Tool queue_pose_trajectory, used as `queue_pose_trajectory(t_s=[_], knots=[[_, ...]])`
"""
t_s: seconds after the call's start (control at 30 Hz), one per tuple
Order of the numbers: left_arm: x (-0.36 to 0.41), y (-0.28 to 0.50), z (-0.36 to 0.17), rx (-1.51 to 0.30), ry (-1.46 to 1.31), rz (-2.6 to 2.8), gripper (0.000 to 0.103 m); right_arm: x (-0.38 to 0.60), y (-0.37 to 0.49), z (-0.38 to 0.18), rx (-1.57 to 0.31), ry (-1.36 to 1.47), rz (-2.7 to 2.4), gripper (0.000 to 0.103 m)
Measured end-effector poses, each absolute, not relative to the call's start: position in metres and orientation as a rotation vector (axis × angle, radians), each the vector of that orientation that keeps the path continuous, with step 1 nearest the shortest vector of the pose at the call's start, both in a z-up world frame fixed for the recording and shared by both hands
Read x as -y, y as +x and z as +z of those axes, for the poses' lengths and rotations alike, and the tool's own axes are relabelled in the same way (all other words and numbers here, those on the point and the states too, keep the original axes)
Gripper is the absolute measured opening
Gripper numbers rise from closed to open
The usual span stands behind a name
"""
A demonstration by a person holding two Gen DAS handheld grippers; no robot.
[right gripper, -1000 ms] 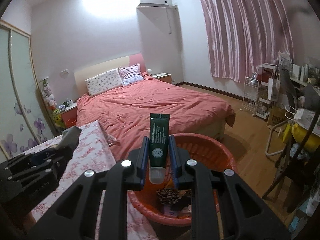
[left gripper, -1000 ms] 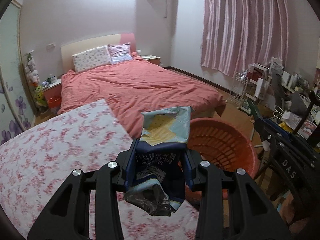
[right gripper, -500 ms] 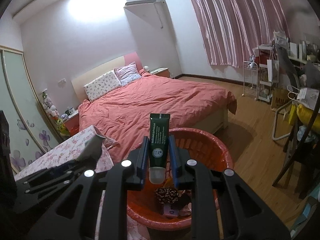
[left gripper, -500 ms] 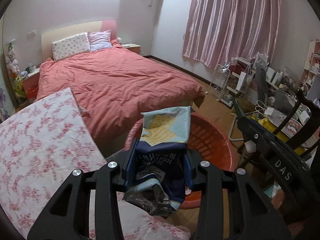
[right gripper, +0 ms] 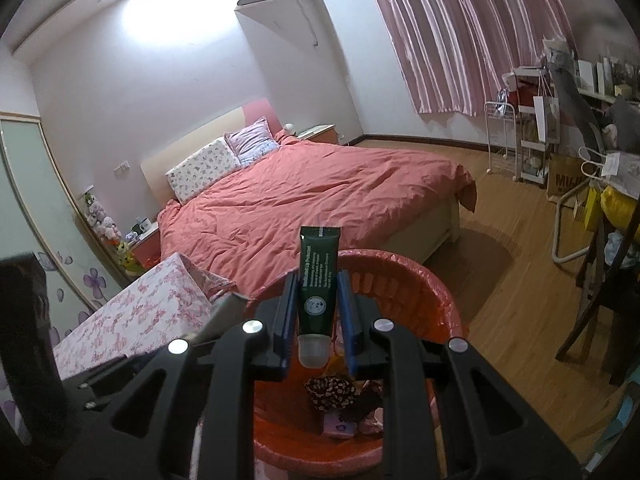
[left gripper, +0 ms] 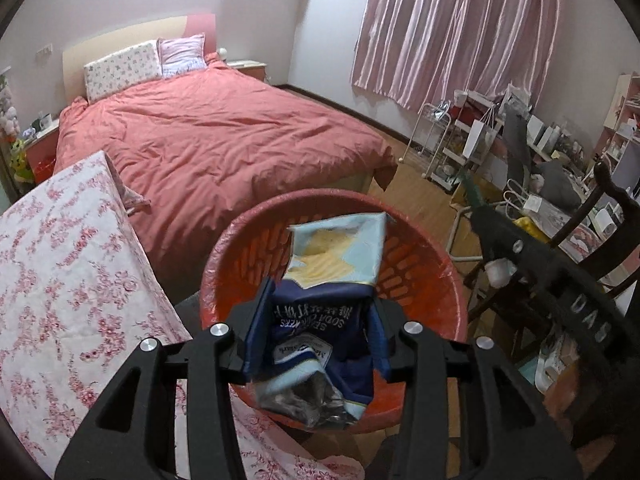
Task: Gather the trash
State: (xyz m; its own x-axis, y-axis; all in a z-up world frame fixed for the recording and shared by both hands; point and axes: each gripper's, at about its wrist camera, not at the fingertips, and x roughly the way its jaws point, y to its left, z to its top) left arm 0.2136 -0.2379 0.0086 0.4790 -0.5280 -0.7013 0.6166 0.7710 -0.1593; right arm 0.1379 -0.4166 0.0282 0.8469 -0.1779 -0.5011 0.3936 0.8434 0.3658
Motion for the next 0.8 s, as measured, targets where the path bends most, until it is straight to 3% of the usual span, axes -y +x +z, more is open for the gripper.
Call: queue_pose_trajectory(t_s=[0.13,0.3,0.43,0.5,0.57,0.73,0.8], knots=[[0.239,0.218,-0.002,-0.852,0.129,-0.679,0.05,0.43,0.139,0.024,-0.468,0.531,-0.284,0.036],[0.232,0.22,-0.009,-0.887,0.128,-0.649,0.054,0.431,0.128,0.024,-0.461,0.521,-0.301,0.045],[0.214,0.215,-0.001,-0.875,0.118,-0.627,0.055,0.414,0.108,0.037,-0.422,0.441,-0.335,0.067],[0.2,0.209,0.007,-0.85,0.106,-0.615,0.062,0.404,0.097,0.046,-0.388,0.391,-0.352,0.078],[0.179,0.198,0.02,-0.806,0.088,-0.594,0.068,0.387,0.08,0.059,-0.334,0.335,-0.384,0.096],[0.125,0.165,0.049,-0.67,0.062,-0.517,0.093,0.344,0.048,0.08,-0.266,0.219,-0.467,0.099],[0.102,0.148,0.057,-0.619,0.052,-0.472,0.097,0.323,0.034,0.085,-0.247,0.163,-0.494,0.099]])
